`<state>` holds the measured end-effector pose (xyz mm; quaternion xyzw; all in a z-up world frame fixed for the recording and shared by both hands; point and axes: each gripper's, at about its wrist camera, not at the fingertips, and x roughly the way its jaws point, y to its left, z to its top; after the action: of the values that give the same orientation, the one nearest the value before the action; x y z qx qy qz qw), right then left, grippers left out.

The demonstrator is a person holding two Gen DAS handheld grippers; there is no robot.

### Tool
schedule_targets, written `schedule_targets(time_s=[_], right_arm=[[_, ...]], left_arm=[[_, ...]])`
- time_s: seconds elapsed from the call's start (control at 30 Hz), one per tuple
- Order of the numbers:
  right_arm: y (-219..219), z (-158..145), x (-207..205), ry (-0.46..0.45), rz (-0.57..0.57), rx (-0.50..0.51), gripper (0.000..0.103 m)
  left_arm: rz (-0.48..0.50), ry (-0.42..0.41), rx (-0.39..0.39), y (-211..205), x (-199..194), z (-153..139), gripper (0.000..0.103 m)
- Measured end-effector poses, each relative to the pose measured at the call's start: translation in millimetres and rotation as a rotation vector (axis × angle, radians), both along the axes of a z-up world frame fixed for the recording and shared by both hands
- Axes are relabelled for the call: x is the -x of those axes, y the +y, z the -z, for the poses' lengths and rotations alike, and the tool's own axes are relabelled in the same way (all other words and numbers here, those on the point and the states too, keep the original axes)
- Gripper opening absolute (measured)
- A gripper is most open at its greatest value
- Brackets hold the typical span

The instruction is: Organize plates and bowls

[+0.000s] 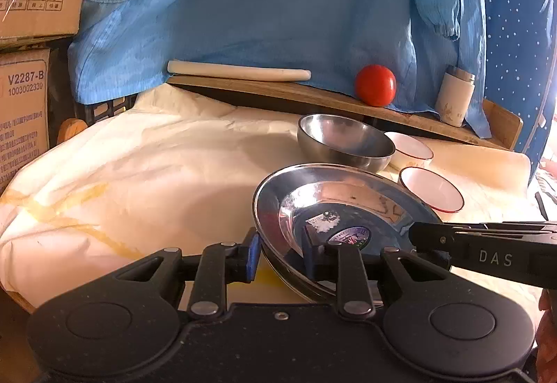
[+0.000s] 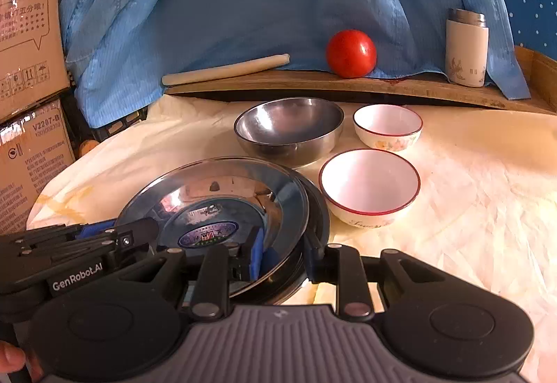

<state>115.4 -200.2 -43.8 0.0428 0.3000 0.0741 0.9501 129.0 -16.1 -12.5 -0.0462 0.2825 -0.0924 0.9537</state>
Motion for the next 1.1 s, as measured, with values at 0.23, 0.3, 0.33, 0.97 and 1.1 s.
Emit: schedule_targets(time_s=[0.23, 0.3, 0.33, 0.97, 1.1], right_arm=[[1.1, -0.2, -1.1, 0.004, -0.010, 0.014, 0.027], [0.9, -0.2, -1.0, 0.003, -0.013, 0.018, 0.027], [1.0, -0.3, -1.0, 0.002, -0.013, 0.020, 0.027], [8.0, 3.4, 4.3, -0.039, -0.003, 0.061, 0.030], [9.5, 3.3, 5.5, -0.046, -0.001, 0.063, 0.033]], left_arm=[[-0.002, 0.024, -0.009, -3.1, -2.5, 3.0, 0.029], [-0.003, 0.030, -0.009, -3.4, -3.3, 4.2, 0.030], [-0.004, 0.033, -0.009, -3.4, -3.9, 4.6, 0.030], [-0.005, 0.043, 0.019, -1.0, -5.2, 7.7, 0.030], [-0.003, 0.043, 0.022, 0.1, -5.4, 7.8, 0.030]])
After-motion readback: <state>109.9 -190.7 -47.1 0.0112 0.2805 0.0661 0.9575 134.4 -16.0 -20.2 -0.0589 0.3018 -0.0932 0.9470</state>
